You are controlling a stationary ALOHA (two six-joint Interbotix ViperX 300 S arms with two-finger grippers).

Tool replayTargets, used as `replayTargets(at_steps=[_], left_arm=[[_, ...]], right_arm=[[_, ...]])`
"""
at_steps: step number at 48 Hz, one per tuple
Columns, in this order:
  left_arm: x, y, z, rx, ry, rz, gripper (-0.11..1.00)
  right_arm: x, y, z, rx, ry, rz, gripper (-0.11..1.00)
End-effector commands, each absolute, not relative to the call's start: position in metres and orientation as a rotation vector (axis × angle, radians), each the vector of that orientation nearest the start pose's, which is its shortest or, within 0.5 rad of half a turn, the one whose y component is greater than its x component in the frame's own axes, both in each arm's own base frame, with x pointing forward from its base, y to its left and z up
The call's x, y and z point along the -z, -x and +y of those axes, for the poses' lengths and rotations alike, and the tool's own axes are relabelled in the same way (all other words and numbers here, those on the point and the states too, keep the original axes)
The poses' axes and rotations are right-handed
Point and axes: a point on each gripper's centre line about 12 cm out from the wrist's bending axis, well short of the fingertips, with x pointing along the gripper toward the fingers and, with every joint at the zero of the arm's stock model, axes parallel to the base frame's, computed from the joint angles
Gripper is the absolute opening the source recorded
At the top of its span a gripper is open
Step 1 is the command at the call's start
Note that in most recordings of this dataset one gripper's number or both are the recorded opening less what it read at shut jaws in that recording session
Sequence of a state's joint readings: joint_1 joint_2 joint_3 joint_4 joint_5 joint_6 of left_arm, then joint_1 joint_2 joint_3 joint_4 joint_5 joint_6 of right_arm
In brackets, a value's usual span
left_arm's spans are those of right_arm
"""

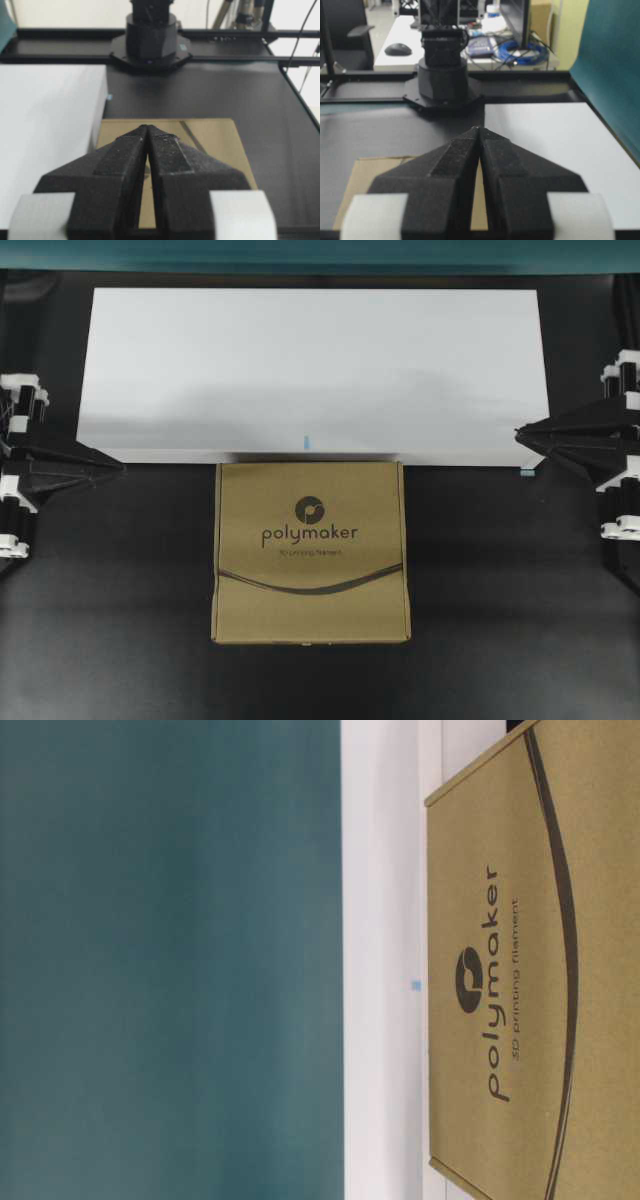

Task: Place the cardboard box on the stand after clamping it between your arms.
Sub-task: 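Move both grippers inward to the left and right sides of the polymaker box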

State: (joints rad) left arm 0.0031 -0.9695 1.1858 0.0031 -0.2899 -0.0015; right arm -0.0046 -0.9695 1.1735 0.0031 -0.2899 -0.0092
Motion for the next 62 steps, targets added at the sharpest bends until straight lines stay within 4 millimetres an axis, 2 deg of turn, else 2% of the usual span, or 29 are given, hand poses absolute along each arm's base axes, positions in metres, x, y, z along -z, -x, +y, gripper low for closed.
replayTargets(at_steps=[1,5,11,21,32,39,51,53,55,58,62], left_arm=[[-0.290,-0.209,-0.006,0.032,0.008,0.022,0.05],[-0.280,-0.216,-0.011,0.045,0.056,0.164,0.00],[-0.273,-0.221,-0.018,0.066,0.065,0.297,0.00],[-0.245,-0.224,-0.026,0.086,0.039,0.541,0.00],[-0.214,-0.235,-0.028,0.074,0.013,0.794,0.00],[-0.199,-0.248,-0.029,0.069,0.004,0.876,0.00],[-0.177,-0.270,-0.032,0.063,-0.003,0.970,0.01],[-0.175,-0.273,-0.032,0.063,-0.006,0.976,0.04],[-0.172,-0.275,-0.033,0.062,-0.006,0.983,0.12],[-0.166,-0.279,-0.033,0.060,-0.006,1.000,0.27],[-0.154,-0.283,-0.033,0.059,-0.007,1.028,0.52]], right_arm=[[-0.296,-0.203,0.002,-0.011,-0.040,-0.075,0.02],[-0.286,-0.207,0.005,-0.018,-0.118,0.015,0.01],[-0.266,-0.216,0.016,-0.046,-0.204,0.231,0.00],[-0.229,-0.232,0.031,-0.076,-0.188,0.576,0.00],[-0.194,-0.254,0.040,-0.070,-0.158,0.852,0.00],[-0.178,-0.265,0.042,-0.061,-0.148,0.961,0.00],[-0.155,-0.278,0.043,-0.061,-0.096,1.042,0.00],[-0.152,-0.280,0.043,-0.060,-0.086,1.054,0.03],[-0.147,-0.282,0.043,-0.058,-0.078,1.068,0.07],[-0.140,-0.285,0.042,-0.054,-0.068,1.095,0.20],[-0.130,-0.289,0.043,-0.051,-0.064,1.124,0.43]])
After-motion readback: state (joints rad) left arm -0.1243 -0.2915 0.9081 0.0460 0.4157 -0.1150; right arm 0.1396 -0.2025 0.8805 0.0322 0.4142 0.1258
